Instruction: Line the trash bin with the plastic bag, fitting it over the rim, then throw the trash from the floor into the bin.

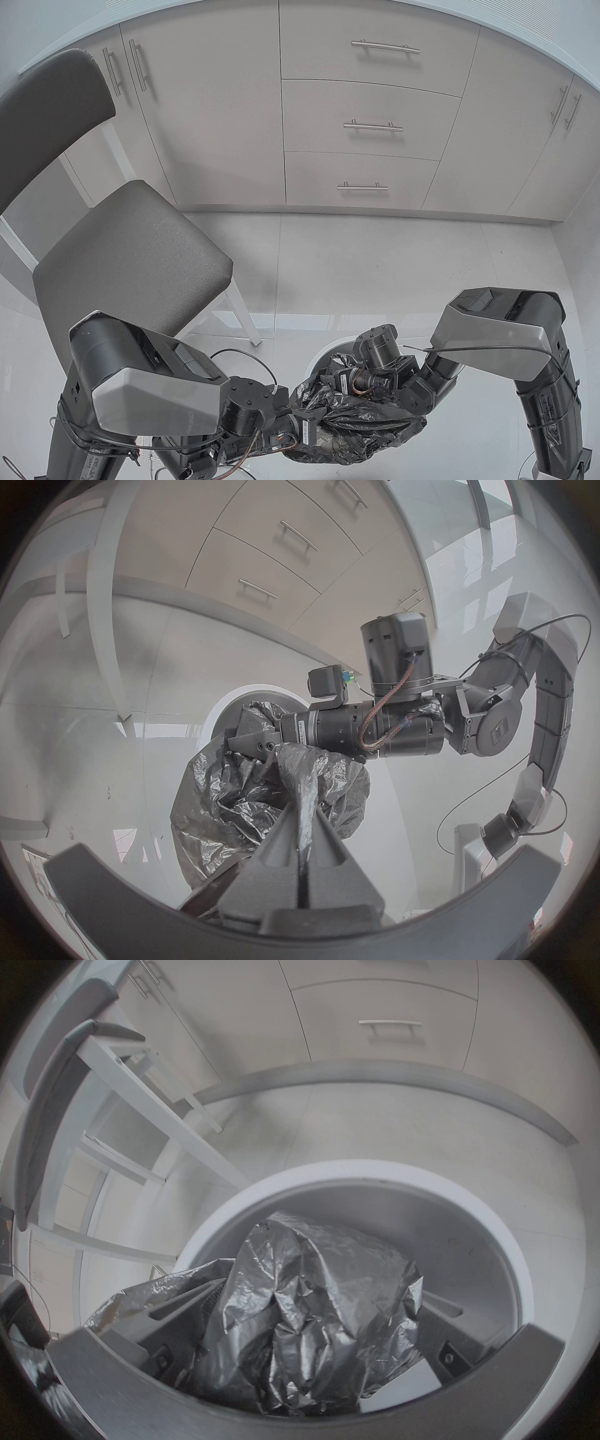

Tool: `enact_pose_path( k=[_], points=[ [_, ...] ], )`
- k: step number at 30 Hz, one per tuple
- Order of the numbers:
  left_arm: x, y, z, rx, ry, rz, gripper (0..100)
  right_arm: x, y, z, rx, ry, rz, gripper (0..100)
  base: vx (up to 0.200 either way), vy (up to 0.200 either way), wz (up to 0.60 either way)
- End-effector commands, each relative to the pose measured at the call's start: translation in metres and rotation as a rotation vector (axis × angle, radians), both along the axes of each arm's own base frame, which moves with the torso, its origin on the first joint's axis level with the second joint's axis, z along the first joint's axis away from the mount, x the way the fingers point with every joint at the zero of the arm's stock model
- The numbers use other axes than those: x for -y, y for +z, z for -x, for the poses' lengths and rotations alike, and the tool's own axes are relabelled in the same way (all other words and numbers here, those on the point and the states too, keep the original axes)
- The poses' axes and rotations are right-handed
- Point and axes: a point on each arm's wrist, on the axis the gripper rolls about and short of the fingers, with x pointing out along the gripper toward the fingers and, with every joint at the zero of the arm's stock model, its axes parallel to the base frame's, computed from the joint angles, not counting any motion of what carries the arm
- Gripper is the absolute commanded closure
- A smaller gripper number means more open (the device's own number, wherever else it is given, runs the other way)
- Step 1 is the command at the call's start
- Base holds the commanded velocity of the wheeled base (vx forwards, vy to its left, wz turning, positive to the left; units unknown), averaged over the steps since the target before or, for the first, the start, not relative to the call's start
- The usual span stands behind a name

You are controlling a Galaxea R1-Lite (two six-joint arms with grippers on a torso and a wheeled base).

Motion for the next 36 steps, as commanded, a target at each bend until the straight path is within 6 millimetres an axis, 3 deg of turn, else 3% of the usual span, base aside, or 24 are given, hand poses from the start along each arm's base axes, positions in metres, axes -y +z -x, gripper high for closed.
enact_pose_path(
  k=[1, 6, 9, 13, 14, 22, 26, 27, 30, 31, 35, 36],
  points=[
    [0.0, 0.0, 0.0, -0.001, 0.0, -0.001, 100, 0.002, -0.001, -0.008, -0.015, -0.02, 0.007, 0, 0.0, 0.0, 0.0],
    [0.0, 0.0, 0.0, -0.001, 0.0, -0.001, 100, 0.002, 0.001, -0.008, -0.007, -0.025, 0.004, 0, 0.0, 0.0, 0.0],
    [0.0, 0.0, 0.0, -0.002, 0.001, 0.0, 100, 0.002, 0.016, -0.008, 0.01, -0.045, -0.036, 0, 0.0, 0.0, 0.0],
    [0.0, 0.0, 0.0, -0.001, 0.001, 0.001, 100, 0.01, 0.052, -0.002, 0.038, -0.06, -0.088, 0, 0.0, 0.0, 0.0],
    [0.0, 0.0, 0.0, -0.001, 0.001, 0.001, 100, 0.01, 0.052, -0.002, 0.038, -0.06, -0.088, 0, 0.0, 0.0, 0.0],
    [0.0, 0.001, 0.0, -0.005, 0.004, 0.007, 100, 0.03, 0.103, 0.035, 0.075, -0.029, -0.119, 0, 0.0, 0.0, 0.0],
    [0.0, 0.001, -0.002, -0.001, 0.01, 0.012, 100, 0.036, 0.116, 0.053, 0.094, -0.009, -0.101, 0, 0.0, 0.0, 0.0],
    [0.002, 0.005, -0.006, 0.018, 0.032, 0.024, 100, 0.04, 0.122, 0.066, 0.1, 0.019, -0.087, 0, 0.0, 0.0, 0.0],
    [0.005, 0.007, -0.011, 0.041, 0.07, 0.03, 100, 0.042, 0.124, 0.077, 0.096, 0.043, -0.087, 0, 0.0, 0.0, 0.0],
    [0.01, 0.008, -0.018, 0.091, 0.158, 0.024, 100, 0.035, 0.12, 0.098, 0.094, 0.097, -0.066, 0, 0.0, 0.0, 0.0],
    [0.013, 0.008, -0.019, 0.118, 0.212, 0.012, 100, 0.031, 0.118, 0.119, 0.142, 0.163, -0.029, 0, 0.0, 0.0, 0.0],
    [0.013, 0.01, -0.019, 0.128, 0.219, 0.011, 100, 0.029, 0.114, 0.136, 0.164, 0.259, 0.024, 0, 0.0, 0.0, 0.0]
  ],
)
